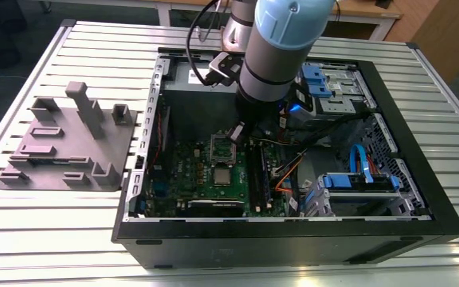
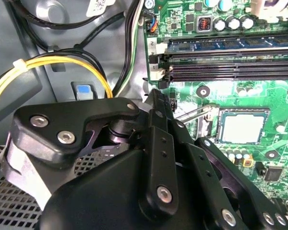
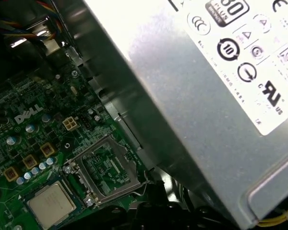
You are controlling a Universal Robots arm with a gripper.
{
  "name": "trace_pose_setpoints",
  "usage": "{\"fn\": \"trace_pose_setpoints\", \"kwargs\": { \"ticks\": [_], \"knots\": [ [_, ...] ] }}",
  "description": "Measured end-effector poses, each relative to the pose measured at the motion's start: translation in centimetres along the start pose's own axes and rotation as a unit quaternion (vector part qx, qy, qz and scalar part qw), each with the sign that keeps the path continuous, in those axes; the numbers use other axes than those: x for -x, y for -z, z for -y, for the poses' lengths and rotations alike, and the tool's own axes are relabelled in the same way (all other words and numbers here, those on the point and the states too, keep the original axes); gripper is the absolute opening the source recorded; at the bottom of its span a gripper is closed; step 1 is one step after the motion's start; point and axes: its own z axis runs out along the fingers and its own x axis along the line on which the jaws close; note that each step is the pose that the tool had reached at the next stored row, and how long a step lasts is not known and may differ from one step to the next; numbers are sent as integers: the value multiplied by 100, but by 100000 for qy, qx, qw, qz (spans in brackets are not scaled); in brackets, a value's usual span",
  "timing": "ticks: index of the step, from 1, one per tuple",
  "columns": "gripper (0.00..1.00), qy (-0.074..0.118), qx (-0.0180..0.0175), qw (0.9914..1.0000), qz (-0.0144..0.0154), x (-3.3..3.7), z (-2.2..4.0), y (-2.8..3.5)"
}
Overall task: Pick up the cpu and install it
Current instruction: 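Close the cpu cover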
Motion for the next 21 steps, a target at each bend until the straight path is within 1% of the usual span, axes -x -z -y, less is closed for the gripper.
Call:
{"fn": "trace_pose_setpoints", "kwargs": {
  "ticks": [4,6,9,10,11,16,19,21],
  "knots": [
    [10,-19,-294,99999,-399,3,-9,35],
    [10,-35,-503,99996,-685,4,-11,51],
    [10,-73,-1006,99985,-1380,7,-14,72],
    [10,-81,-1123,99982,-1538,7,-15,79],
    [10,-87,-1202,99979,-1654,8,-16,87],
    [10,-104,-1435,99970,-1964,12,-26,135],
    [10,-123,-1609,99963,-2196,10,-34,153],
    [10,-135,-1797,99953,-2464,6,-41,160]
  ]
}}
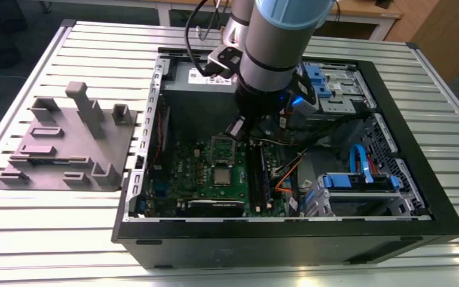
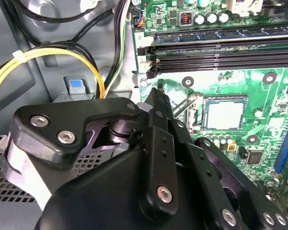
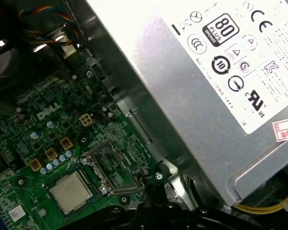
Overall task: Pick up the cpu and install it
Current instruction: 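Close the cpu cover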
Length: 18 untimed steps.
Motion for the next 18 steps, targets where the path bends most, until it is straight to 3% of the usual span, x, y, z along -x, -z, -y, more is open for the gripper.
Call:
{"fn": "trace_pose_setpoints", "kwargs": {
  "ticks": [3,7,18],
  "knots": [
    [10,-24,-296,99999,-401,-6,-9,5],
    [10,-38,-463,99997,-633,-15,-25,21],
    [10,76,-543,99996,-754,-17,-45,104]
  ]
}}
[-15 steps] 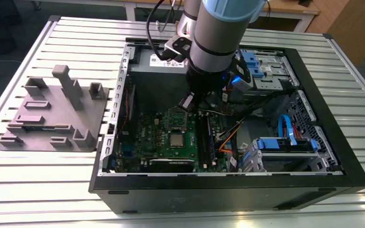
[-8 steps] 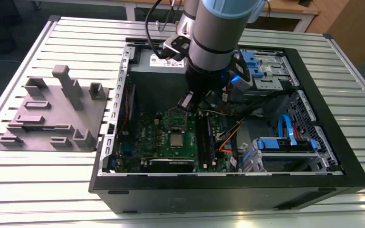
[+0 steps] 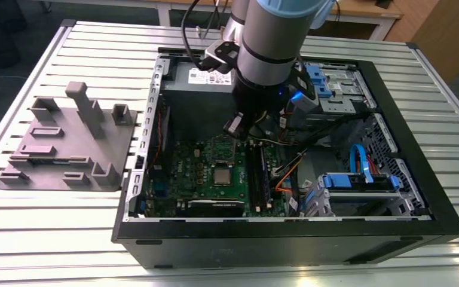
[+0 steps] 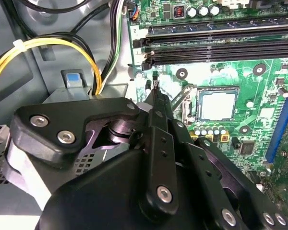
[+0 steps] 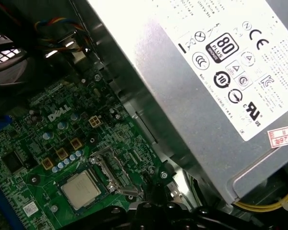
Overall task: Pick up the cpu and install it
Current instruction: 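Close the cpu cover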
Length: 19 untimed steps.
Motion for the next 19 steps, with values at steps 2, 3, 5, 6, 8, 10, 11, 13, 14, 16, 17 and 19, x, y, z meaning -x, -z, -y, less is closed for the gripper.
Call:
{"fn": "trace_pose_setpoints", "kwargs": {
  "ticks": [2,3,5,6,8,10,11,13,14,16,17,19],
  "knots": [
    [10,84,4,100000,-11,1,-3,16],
    [10,132,5,100000,-15,1,-5,22],
    [10,267,15,100000,-13,1,-10,28],
    [10,359,19,99999,-17,0,-12,29],
    [10,577,28,99998,-44,-2,-16,29],
    [10,836,37,99996,-82,-4,-20,31],
    [10,942,41,99996,-93,-4,-21,34],
    [10,1115,54,99994,-94,-5,-23,37],
    [10,1196,57,99993,-101,-5,-24,39],
    [10,1368,73,99991,-112,-7,-26,44],
    [10,1449,86,99989,-102,-7,-27,46],
    [10,1585,105,99987,-90,-8,-30,51]
  ]
}}
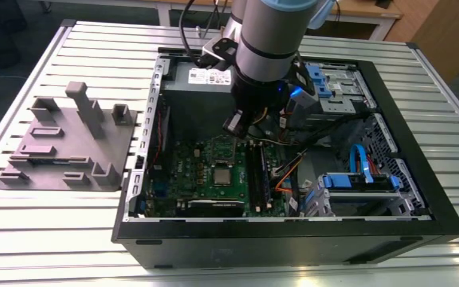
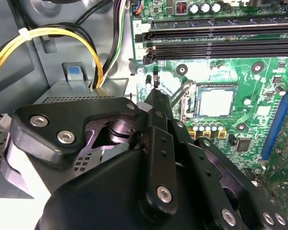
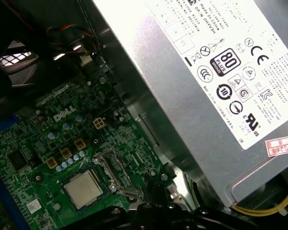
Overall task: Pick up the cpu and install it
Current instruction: 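Close the cpu cover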
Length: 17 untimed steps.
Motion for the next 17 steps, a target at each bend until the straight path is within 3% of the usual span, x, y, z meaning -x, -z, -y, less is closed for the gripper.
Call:
{"fn": "trace_pose_setpoints", "kwargs": {
  "ticks": [17],
  "knots": [
    [10,1006,118,99995,16,-6,-15,35]
  ]
}}
